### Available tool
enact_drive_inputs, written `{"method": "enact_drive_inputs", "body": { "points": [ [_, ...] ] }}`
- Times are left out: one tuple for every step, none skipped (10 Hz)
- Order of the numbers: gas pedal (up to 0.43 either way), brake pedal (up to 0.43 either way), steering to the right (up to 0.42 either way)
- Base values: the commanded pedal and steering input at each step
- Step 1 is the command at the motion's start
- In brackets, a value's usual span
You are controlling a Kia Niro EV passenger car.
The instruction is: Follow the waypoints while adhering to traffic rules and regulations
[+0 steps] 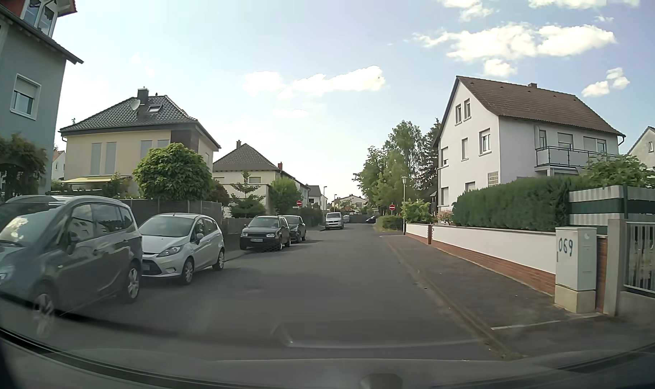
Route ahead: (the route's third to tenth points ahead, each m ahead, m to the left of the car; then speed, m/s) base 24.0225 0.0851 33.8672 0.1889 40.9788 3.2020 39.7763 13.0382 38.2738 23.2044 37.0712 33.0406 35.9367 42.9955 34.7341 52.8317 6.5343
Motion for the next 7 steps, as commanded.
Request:
{"method": "enact_drive_inputs", "body": {
  "points": [
    [0.000,0.030,0.011],
    [0.000,0.030,0.010],
    [0.000,0.030,0.011],
    [0.000,0.030,0.011],
    [0.000,0.030,0.010],
    [0.000,0.030,0.009],
    [0.000,0.030,0.009]
  ]
}}
